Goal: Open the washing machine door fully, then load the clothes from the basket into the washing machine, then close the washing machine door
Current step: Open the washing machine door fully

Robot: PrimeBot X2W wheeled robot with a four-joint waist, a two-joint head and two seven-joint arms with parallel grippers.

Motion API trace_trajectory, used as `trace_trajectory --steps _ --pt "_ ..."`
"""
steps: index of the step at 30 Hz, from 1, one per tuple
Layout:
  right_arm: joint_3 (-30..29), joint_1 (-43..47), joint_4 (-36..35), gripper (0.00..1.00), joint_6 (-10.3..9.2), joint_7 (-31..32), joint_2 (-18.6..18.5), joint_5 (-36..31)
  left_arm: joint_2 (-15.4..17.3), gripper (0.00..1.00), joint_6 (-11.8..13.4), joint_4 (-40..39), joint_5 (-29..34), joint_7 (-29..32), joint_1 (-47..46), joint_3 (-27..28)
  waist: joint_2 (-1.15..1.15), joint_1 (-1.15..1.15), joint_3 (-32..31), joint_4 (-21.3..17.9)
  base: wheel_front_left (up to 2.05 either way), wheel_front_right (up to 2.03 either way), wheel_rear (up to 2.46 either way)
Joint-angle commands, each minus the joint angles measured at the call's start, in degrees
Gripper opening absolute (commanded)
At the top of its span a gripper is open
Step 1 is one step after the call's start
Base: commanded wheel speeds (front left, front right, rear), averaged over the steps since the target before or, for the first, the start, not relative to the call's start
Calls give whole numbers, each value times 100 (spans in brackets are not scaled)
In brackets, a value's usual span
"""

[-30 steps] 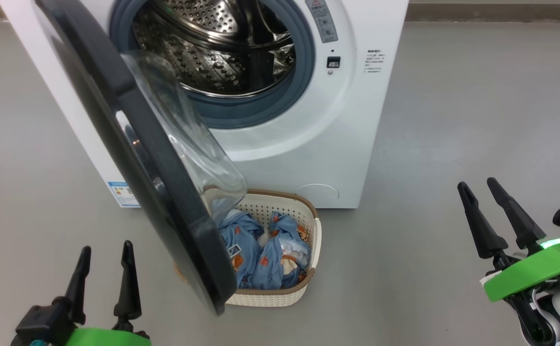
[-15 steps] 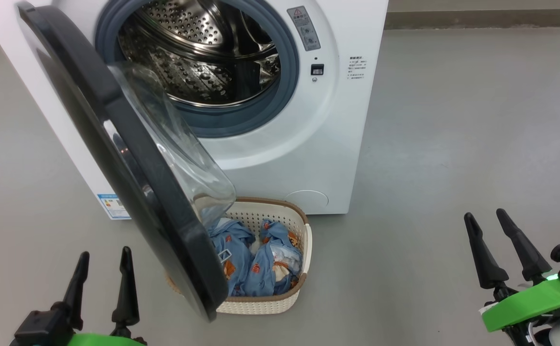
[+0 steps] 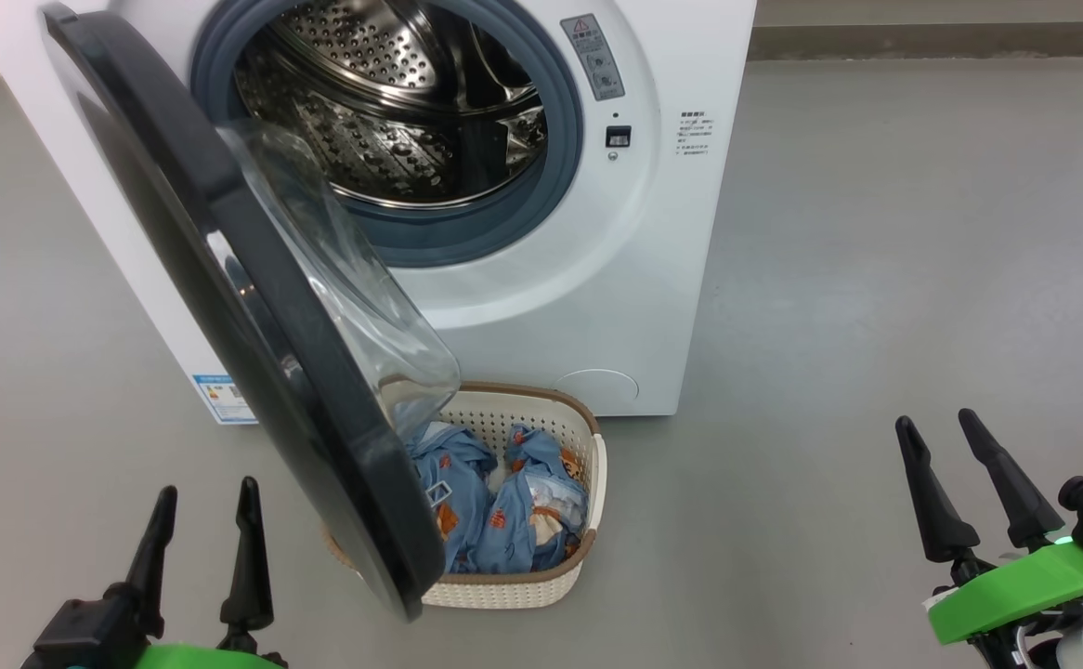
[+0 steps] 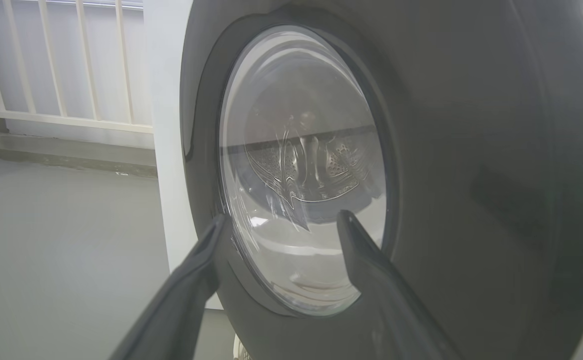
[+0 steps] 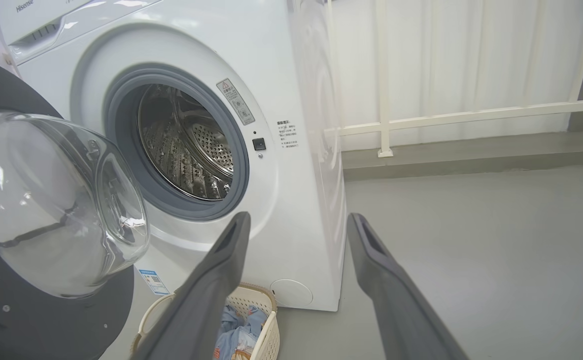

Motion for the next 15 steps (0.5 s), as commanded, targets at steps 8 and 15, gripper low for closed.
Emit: trace_trajectory --steps 8,15 --pt "175 -76 -80 100 43 -70 -106 -34 124 100 56 -187 -39 -17 -114 140 0 0 -13 2 0 0 0" --pt "175 -79 -81 100 43 -70 -116 -33 123 100 65 -187 -48 -21 -142 118 0 0 -8 28 0 0 0"
